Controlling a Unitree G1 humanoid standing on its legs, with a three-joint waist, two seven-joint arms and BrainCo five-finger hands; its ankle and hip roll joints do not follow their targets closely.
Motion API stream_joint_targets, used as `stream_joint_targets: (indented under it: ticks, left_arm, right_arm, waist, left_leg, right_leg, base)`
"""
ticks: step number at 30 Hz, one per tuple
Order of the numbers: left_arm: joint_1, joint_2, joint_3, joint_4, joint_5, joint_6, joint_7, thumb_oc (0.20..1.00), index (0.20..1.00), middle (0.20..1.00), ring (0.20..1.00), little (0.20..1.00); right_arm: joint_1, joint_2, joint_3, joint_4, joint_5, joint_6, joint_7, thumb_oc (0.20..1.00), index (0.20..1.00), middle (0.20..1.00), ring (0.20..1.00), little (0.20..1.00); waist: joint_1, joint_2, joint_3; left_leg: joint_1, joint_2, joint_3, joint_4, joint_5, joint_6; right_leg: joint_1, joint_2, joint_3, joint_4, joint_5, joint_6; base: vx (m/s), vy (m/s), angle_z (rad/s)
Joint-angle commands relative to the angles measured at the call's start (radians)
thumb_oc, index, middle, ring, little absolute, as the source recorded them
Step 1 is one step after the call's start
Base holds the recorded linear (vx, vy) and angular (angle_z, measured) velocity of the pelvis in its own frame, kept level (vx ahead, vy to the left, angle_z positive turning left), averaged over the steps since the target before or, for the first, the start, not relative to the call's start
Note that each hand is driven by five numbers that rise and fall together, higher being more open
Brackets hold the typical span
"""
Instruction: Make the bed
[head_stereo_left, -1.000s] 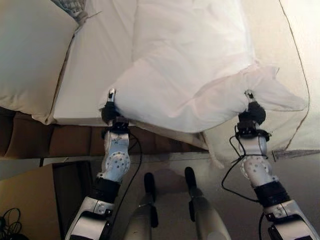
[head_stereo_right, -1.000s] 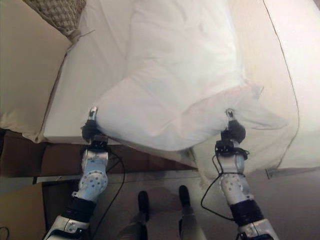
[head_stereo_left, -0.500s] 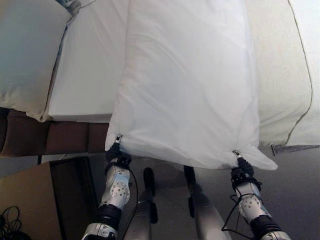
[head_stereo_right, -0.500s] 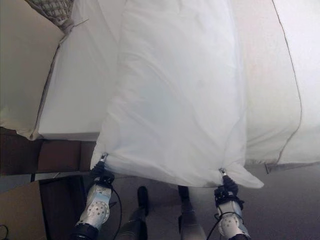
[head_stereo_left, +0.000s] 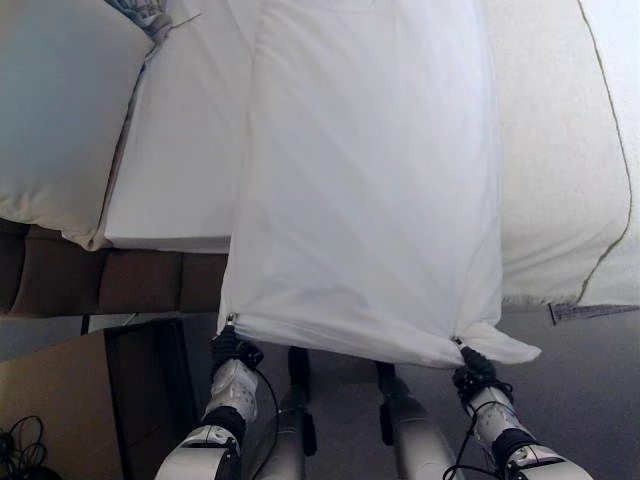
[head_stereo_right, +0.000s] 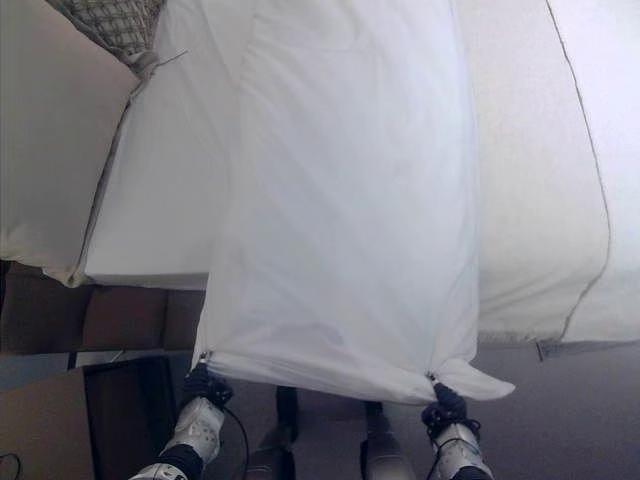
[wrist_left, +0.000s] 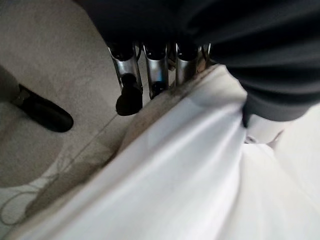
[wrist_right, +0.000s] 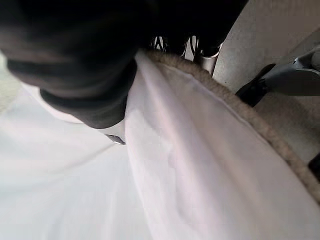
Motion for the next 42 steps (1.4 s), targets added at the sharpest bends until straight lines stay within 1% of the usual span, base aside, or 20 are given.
stream_joint_targets:
  ticks: [1, 4, 5, 6, 7, 8, 9, 19, 22, 25, 27, 28, 31, 32, 33, 34, 35, 37, 38, 42]
  left_arm:
    - [0.185, 0.070, 0.051, 0.154, -0.012, 0.037, 0.048, 0.200, 0.200, 0.200, 0.200, 0.200]
    - [0.190, 0.060, 0.038, 0.170, -0.007, 0.051, 0.048, 0.200, 0.200, 0.200, 0.200, 0.200]
    - [0.191, 0.056, 0.034, 0.174, -0.012, 0.053, 0.047, 0.200, 0.200, 0.200, 0.200, 0.200]
    - [0.191, 0.052, 0.028, 0.177, -0.004, 0.059, 0.046, 0.200, 0.200, 0.200, 0.200, 0.200]
    - [0.189, 0.050, 0.028, 0.185, -0.011, 0.064, 0.046, 0.200, 0.200, 0.200, 0.200, 0.200]
    - [0.189, 0.051, 0.028, 0.185, -0.011, 0.064, 0.046, 0.200, 0.200, 0.200, 0.200, 0.200]
    - [0.189, 0.041, 0.016, 0.180, -0.021, 0.066, 0.047, 1.000, 1.000, 1.000, 1.000, 1.000]
    - [0.213, 0.033, -0.061, 0.168, 0.020, 0.082, -0.021, 1.000, 1.000, 1.000, 1.000, 1.000]
    - [0.225, 0.035, -0.093, 0.166, 0.063, 0.092, -0.052, 1.000, 1.000, 1.000, 1.000, 1.000]
    - [0.244, 0.035, -0.138, 0.138, 0.114, 0.080, -0.083, 1.000, 1.000, 1.000, 1.000, 1.000]
    - [0.262, 0.051, -0.195, 0.110, 0.215, 0.060, -0.080, 1.000, 1.000, 1.000, 1.000, 1.000]
    - [0.262, 0.051, -0.195, 0.110, 0.216, 0.060, -0.080, 1.000, 1.000, 1.000, 1.000, 1.000]
    - [0.268, 0.103, -0.293, 0.011, 0.420, 0.027, -0.036, 1.000, 1.000, 1.000, 1.000, 1.000]
    - [0.269, 0.103, -0.293, 0.011, 0.420, 0.027, -0.036, 1.000, 1.000, 1.000, 1.000, 1.000]
    - [0.264, 0.145, -0.343, -0.055, 0.488, -0.011, -0.040, 1.000, 1.000, 1.000, 1.000, 1.000]
    - [0.264, 0.145, -0.343, -0.055, 0.488, -0.011, -0.040, 1.000, 1.000, 1.000, 1.000, 1.000]
    - [0.247, 0.181, -0.384, -0.110, 0.454, -0.048, -0.128, 1.000, 1.000, 1.000, 1.000, 1.000]
    - [0.221, 0.210, -0.437, -0.169, 0.350, -0.058, -0.292, 1.000, 1.000, 1.000, 1.000, 1.000]
    - [0.203, 0.215, -0.451, -0.180, 0.327, -0.058, -0.318, 1.000, 1.000, 1.000, 1.000, 1.000]
    - [0.093, 0.255, -0.558, -0.267, 0.259, -0.056, -0.454, 1.000, 1.000, 1.000, 1.000, 1.000]
  right_arm:
    - [0.145, 0.006, -0.010, 0.135, -0.050, 0.053, -0.052, 0.200, 0.200, 0.200, 0.200, 0.200]
    - [0.144, 0.012, -0.013, 0.152, -0.069, 0.049, -0.079, 0.200, 0.200, 0.200, 0.200, 0.200]
    - [0.141, 0.013, -0.014, 0.150, -0.073, 0.047, -0.087, 0.523, 0.523, 0.523, 0.523, 0.523]
    - [0.139, 0.013, -0.011, 0.153, -0.083, 0.047, -0.094, 0.649, 0.649, 0.649, 0.649, 0.649]
    - [0.136, 0.015, -0.011, 0.158, -0.095, 0.045, -0.106, 0.922, 0.922, 0.922, 0.922, 0.922]
    - [0.136, 0.015, -0.011, 0.158, -0.095, 0.045, -0.107, 0.922, 0.922, 0.922, 0.922, 0.922]
    - [0.134, 0.017, -0.006, 0.157, -0.104, 0.044, -0.120, 1.000, 1.000, 1.000, 1.000, 1.000]
    - [0.148, 0.020, 0.004, 0.180, -0.149, 0.056, -0.121, 1.000, 1.000, 1.000, 1.000, 1.000]
    - [0.156, 0.021, 0.007, 0.184, -0.165, 0.060, -0.118, 1.000, 1.000, 1.000, 1.000, 1.000]
    - [0.169, 0.023, 0.015, 0.180, -0.182, 0.055, -0.113, 1.000, 1.000, 1.000, 1.000, 1.000]
    - [0.171, 0.023, 0.010, 0.177, -0.174, 0.042, -0.113, 1.000, 1.000, 1.000, 1.000, 1.000]
    - [0.172, 0.023, 0.010, 0.177, -0.174, 0.042, -0.113, 1.000, 1.000, 1.000, 1.000, 1.000]
    - [0.166, 0.023, 0.023, 0.122, -0.179, 0.008, -0.128, 1.000, 1.000, 1.000, 1.000, 1.000]
    - [0.166, 0.023, 0.023, 0.122, -0.179, 0.008, -0.128, 1.000, 1.000, 1.000, 1.000, 1.000]
    - [0.158, 0.015, 0.044, 0.069, -0.197, -0.027, -0.136, 1.000, 1.000, 1.000, 1.000, 1.000]
    - [0.159, 0.015, 0.044, 0.069, -0.197, -0.027, -0.136, 1.000, 1.000, 1.000, 1.000, 1.000]
    - [0.145, 0.005, 0.075, -0.006, -0.211, -0.054, -0.138, 1.000, 1.000, 1.000, 1.000, 1.000]
    - [0.128, -0.024, 0.125, -0.125, -0.247, -0.076, -0.130, 1.000, 1.000, 1.000, 1.000, 1.000]
    - [0.116, -0.031, 0.139, -0.147, -0.249, -0.079, -0.128, 1.000, 1.000, 1.000, 1.000, 1.000]
    - [0.049, -0.088, 0.242, -0.294, -0.252, -0.091, -0.041, 1.000, 1.000, 1.000, 1.000, 1.000]
  waist:
    - [0.014, -0.045, -0.053]
    - [0.013, -0.041, -0.054]
    - [0.012, -0.040, -0.054]
    - [0.012, -0.038, -0.053]
    - [0.011, -0.037, -0.055]
    - [0.011, -0.038, -0.054]
    - [0.010, -0.035, -0.056]
    - [0.011, -0.023, -0.082]
    - [0.010, -0.020, -0.090]
    - [0.013, -0.019, -0.095]
    - [0.016, -0.013, -0.098]
    - [0.016, -0.013, -0.098]
    - [0.017, -0.013, -0.102]
    - [0.017, -0.013, -0.102]
    - [0.015, -0.014, -0.103]
    - [0.015, -0.014, -0.104]
    - [0.010, -0.018, -0.105]
    - [0.002, -0.021, -0.110]
    - [-0.001, -0.024, -0.110]
    - [-0.015, -0.034, -0.100]
  left_leg:
    - [-0.104, 0.014, -0.010, 0.051, 0.033, -0.028]
    - [-0.100, 0.016, -0.010, 0.045, 0.036, -0.028]
    - [-0.100, 0.017, -0.010, 0.045, 0.036, -0.028]
    - [-0.099, 0.017, -0.010, 0.043, 0.037, -0.029]
    - [-0.095, 0.018, -0.011, 0.040, 0.037, -0.029]
    - [-0.095, 0.018, -0.011, 0.039, 0.037, -0.029]
    - [-0.092, 0.019, -0.012, 0.036, 0.039, -0.030]
    - [-0.064, 0.024, -0.020, 0.014, 0.044, -0.030]
    - [-0.051, 0.030, -0.022, -0.004, 0.051, -0.034]
    - [-0.042, 0.032, -0.028, -0.014, 0.056, -0.035]
    - [-0.034, 0.032, -0.030, -0.021, 0.057, -0.036]
    - [-0.034, 0.032, -0.030, -0.021, 0.057, -0.036]
    - [-0.032, 0.032, -0.031, -0.024, 0.056, -0.037]
    - [-0.032, 0.032, -0.031, -0.024, 0.056, -0.037]
    - [-0.032, 0.032, -0.028, -0.024, 0.055, -0.038]
    - [-0.033, 0.032, -0.028, -0.024, 0.055, -0.038]
    - [-0.030, 0.032, -0.026, -0.024, 0.052, -0.038]
    - [-0.043, 0.033, -0.021, -0.017, 0.050, -0.039]
    - [-0.048, 0.032, -0.021, -0.013, 0.048, -0.039]
    - [-0.078, 0.031, -0.018, 0.010, 0.042, -0.037]
  right_leg:
    - [-0.048, -0.127, 0.062, -0.013, 0.072, 0.109]
    - [-0.044, -0.126, 0.059, -0.014, 0.069, 0.108]
    - [-0.043, -0.126, 0.060, -0.014, 0.069, 0.108]
    - [-0.043, -0.126, 0.059, -0.014, 0.068, 0.107]
    - [-0.042, -0.126, 0.059, -0.014, 0.068, 0.107]
    - [-0.041, -0.126, 0.059, -0.014, 0.068, 0.107]
    - [-0.039, -0.127, 0.057, -0.017, 0.068, 0.107]
    - [-0.014, -0.129, 0.050, -0.020, 0.059, 0.106]
    - [-0.006, -0.127, 0.046, -0.022, 0.059, 0.105]
    - [0.002, -0.125, 0.041, -0.026, 0.056, 0.104]
    - [0.013, -0.127, 0.036, -0.033, 0.055, 0.106]
    - [0.013, -0.127, 0.036, -0.033, 0.055, 0.106]
    - [0.016, -0.127, 0.036, -0.036, 0.053, 0.110]
    - [0.016, -0.127, 0.036, -0.036, 0.053, 0.110]
    - [0.018, -0.127, 0.036, -0.038, 0.053, 0.113]
    - [0.017, -0.127, 0.036, -0.038, 0.053, 0.113]
    - [0.016, -0.125, 0.040, -0.039, 0.051, 0.115]
    - [-0.001, -0.121, 0.051, -0.033, 0.050, 0.115]
    - [-0.006, -0.119, 0.056, -0.030, 0.049, 0.114]
    - [-0.050, -0.105, 0.075, 0.001, 0.042, 0.109]
  base:
    - [0.02, -0.005, 0.03]
    - [0.00, 0.000, 0.00]
    - [0.01, 0.003, 0.05]
    - [0.01, 0.003, 0.05]
    - [0.01, 0.003, 0.03]
    - [0.00, 0.000, 0.00]
    - [0.00, 0.000, 0.00]
    - [0.00, -0.003, 0.01]
    - [0.01, -0.024, 0.06]
    - [0.01, -0.037, 0.01]
    - [0.00, 0.000, 0.00]
    - [0.01, -0.009, 0.06]
    - [0.01, -0.009, 0.04]
    - [0.00, 0.000, 0.00]
    - [0.00, 0.000, 0.00]
    - [0.00, 0.000, 0.00]
    - [0.00, 0.000, 0.00]
    - [-0.01, 0.006, -0.02]
    - [0.00, 0.000, 0.00]
    - [-0.05, 0.010, -0.06]
